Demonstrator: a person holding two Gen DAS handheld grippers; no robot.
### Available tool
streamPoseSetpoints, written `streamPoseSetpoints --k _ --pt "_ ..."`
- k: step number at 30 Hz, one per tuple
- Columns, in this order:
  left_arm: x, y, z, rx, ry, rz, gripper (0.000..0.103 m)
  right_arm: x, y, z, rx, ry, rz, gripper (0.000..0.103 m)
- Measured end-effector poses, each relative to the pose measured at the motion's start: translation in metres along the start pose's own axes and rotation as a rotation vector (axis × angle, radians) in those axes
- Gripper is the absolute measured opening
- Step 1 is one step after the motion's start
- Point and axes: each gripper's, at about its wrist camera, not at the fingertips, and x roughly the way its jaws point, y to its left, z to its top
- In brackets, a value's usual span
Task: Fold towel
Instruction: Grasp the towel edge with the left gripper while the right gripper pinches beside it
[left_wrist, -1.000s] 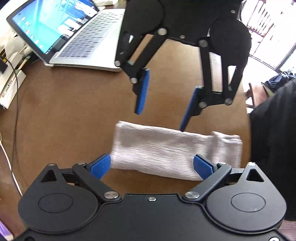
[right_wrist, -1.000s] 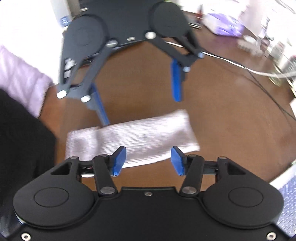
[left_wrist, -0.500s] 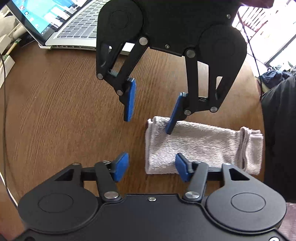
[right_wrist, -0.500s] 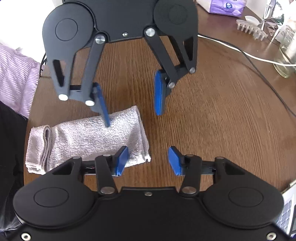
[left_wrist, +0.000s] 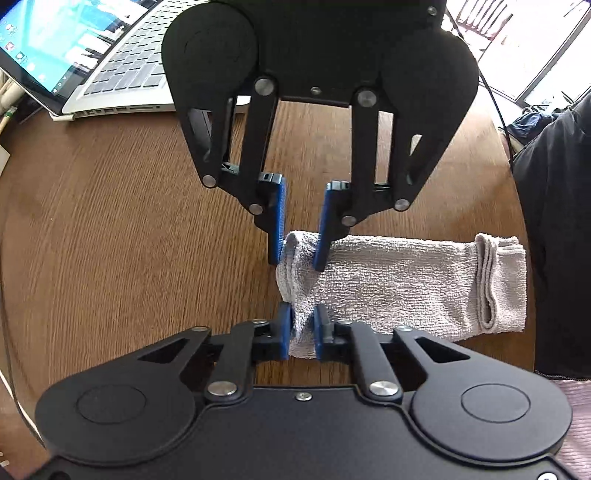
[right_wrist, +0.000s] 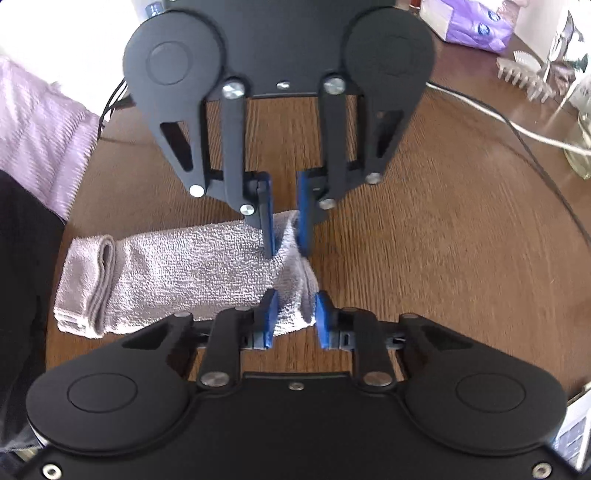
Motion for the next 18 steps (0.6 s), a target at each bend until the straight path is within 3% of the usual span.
streamPoseSetpoints --k 3,18 --pt "-0.002 -0.002 -0.001 0.001 -0.006 0.004 0.009 0.001 0.001 0.0 -0.007 -0.007 0.001 0.013" --pt "-0.026 -0.029 0.001 0.02 -0.048 0.071 0.009 -0.023 0.035 -0.004 -0.053 -0.039 -0.084 0.011"
